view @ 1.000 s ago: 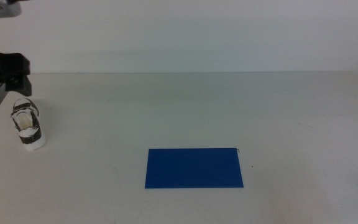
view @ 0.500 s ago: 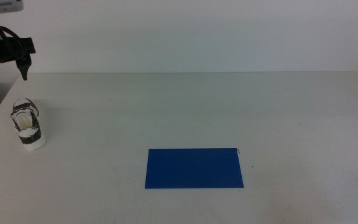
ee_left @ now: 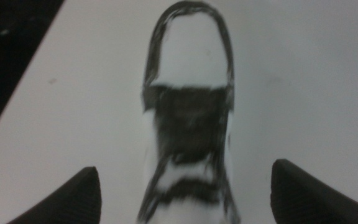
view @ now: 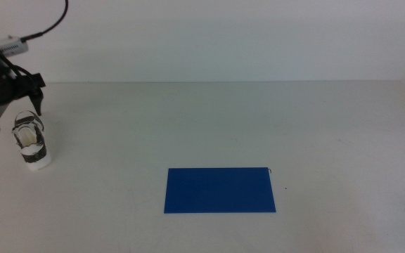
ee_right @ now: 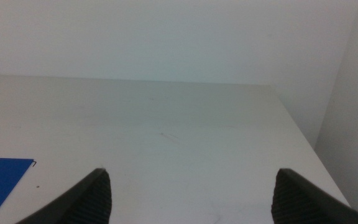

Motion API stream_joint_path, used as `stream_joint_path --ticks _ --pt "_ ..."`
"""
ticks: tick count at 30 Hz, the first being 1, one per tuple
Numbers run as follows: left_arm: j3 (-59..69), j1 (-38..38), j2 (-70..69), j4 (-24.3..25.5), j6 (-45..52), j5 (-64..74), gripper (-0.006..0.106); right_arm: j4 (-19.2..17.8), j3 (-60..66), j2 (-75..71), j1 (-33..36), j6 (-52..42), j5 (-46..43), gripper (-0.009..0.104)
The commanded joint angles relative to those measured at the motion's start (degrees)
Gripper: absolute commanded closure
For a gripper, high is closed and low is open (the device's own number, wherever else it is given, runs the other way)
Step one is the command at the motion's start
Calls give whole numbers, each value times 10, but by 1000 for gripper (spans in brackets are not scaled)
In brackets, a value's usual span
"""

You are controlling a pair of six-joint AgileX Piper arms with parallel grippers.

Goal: Use one arm to grab the shoe from the table and place it on the mat.

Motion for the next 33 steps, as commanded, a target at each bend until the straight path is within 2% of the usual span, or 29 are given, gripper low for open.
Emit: stream_joint_path --ticks 1,10,14,18,24,25,26,27,33 --pt "-20 2 -21 -5 -14 -37 7 -5 -5 -12 2 -7 -46 29" --pt "-20 2 23 -5 -28 -55 7 -5 -5 -12 2 -7 -46 29" --pt "-20 2 35 -10 -51 -59 12 -5 -5 -12 2 -7 -46 29" --pt "-20 1 35 -14 -51 -69 29 -5 -5 -12 2 -7 -46 29" --pt "-20 1 32 -32 -54 -62 78 -5 -5 -12 2 -7 -46 29" --pt "-20 0 28 -35 -66 -49 94 -5 -5 -12 2 -7 -46 29" --pt "-20 0 25 -35 -79 -39 99 -5 -5 -12 2 -7 -46 29" --pt "-20 0 20 -33 -91 -28 102 -5 -5 -12 2 -7 -46 29" --pt "-20 0 -35 -13 -91 28 102 -5 -5 -12 2 -7 -46 29"
